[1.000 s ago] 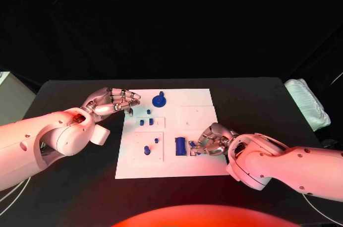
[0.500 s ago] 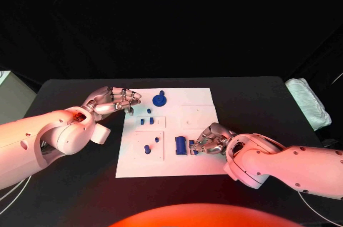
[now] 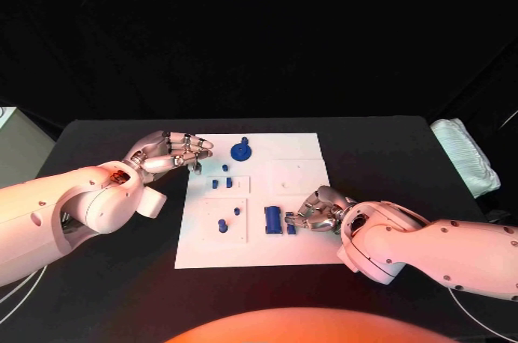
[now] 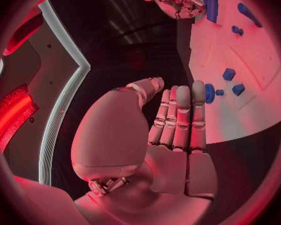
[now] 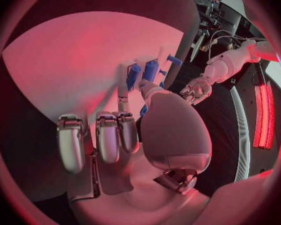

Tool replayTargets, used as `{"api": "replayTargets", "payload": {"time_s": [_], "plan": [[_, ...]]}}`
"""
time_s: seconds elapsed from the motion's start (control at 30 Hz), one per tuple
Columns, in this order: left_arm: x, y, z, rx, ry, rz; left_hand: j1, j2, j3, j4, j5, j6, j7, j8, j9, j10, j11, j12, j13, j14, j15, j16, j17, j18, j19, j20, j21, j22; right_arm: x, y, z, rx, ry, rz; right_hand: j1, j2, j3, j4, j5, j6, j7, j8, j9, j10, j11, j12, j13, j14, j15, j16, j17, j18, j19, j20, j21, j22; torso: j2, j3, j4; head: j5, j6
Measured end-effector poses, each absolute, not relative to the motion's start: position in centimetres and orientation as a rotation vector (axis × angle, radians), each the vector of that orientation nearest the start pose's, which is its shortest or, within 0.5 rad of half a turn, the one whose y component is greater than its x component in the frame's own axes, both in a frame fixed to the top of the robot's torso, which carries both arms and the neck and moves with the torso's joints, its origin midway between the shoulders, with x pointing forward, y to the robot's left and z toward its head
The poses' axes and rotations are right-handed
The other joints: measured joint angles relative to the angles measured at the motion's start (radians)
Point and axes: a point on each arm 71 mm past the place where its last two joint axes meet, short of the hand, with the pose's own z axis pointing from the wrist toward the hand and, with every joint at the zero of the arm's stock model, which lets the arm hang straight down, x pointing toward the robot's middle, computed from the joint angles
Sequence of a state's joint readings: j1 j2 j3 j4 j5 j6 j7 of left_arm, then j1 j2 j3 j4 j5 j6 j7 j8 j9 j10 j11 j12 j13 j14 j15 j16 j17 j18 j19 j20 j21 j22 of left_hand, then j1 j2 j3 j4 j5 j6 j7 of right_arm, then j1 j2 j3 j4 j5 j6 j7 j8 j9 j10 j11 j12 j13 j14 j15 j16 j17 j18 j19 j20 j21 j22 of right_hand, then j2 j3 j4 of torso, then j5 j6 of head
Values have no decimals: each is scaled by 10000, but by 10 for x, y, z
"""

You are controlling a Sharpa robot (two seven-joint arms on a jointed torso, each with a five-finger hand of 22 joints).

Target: Assemble the parts on the task board

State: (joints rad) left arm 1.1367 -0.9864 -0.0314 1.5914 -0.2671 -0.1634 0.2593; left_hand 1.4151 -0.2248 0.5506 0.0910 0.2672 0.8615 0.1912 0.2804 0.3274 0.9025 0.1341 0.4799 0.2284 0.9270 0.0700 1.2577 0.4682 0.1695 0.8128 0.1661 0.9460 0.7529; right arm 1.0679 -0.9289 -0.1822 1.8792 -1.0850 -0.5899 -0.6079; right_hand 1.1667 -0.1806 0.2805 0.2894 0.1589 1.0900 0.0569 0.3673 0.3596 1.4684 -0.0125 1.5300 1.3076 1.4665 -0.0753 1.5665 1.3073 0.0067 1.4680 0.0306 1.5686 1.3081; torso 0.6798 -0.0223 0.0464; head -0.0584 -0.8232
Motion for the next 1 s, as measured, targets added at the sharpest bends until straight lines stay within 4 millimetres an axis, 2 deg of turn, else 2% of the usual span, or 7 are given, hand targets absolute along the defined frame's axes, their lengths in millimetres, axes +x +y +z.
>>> {"api": "replayTargets", "payload": {"time_s": [0.4, 0.6, 0.73, 1.0], "plan": [[458, 247, -204, -9277, 16950, -14437, 0, 0, 0, 0, 0, 0, 0, 0, 1, 0, 0, 0, 0, 0, 0, 0, 0, 0, 0, 0, 0, -2, 365, -185, -269, 5719, 20588, 5313, -238, -69, -59, -58, -1, 0, 0, 39, 32, 0, 0, 0, -1, 0, 0, 0, 0, 0, 0, 0, 0, -1, 0, 7, -1, 3, 16], [459, 247, -204, -9285, 16956, -14414, 0, 0, 0, 0, 0, 0, 0, 0, 1, 0, 0, 0, 0, 0, 0, 0, 0, 0, 0, 0, 0, -2, 363, -189, -269, 5473, 20738, 5368, -4, -303, -208, -45, -1, -1, 0, 39, 51, 0, 0, 0, -2, 0, 0, 0, 0, 0, 0, 0, 0, -2, 0, 13, -7, 34, 11], [459, 248, -204, -9291, 16961, -14399, 0, 0, 0, 0, 0, 0, 0, 0, -12, -36, 35, 46, 0, 0, 0, 0, -1, 0, 0, 0, 0, 5, 363, -190, -269, 5304, 20831, 5446, -3, -303, -584, -22, -42, 0, 0, 80, 86, 0, 0, 0, -2, 0, 0, 0, 0, 0, 0, 0, 0, -3, 0, 12, -12, 43, 19], [459, 248, -205, -9298, 16982, -14376, 0, 0, 0, 0, 0, 0, 0, -1, -13, -36, 35, 46, 0, 0, 0, 0, -1, 0, 0, 0, 0, 8, 363, -191, -270, 5048, 20961, 5521, -3, -303, -695, -26, -45, -24, 23, 80, 99, 0, 0, 0, -2, 0, 0, 0, 0, 1, 0, 0, 0, -3, 0, 13, -1, 37, 31]]}}
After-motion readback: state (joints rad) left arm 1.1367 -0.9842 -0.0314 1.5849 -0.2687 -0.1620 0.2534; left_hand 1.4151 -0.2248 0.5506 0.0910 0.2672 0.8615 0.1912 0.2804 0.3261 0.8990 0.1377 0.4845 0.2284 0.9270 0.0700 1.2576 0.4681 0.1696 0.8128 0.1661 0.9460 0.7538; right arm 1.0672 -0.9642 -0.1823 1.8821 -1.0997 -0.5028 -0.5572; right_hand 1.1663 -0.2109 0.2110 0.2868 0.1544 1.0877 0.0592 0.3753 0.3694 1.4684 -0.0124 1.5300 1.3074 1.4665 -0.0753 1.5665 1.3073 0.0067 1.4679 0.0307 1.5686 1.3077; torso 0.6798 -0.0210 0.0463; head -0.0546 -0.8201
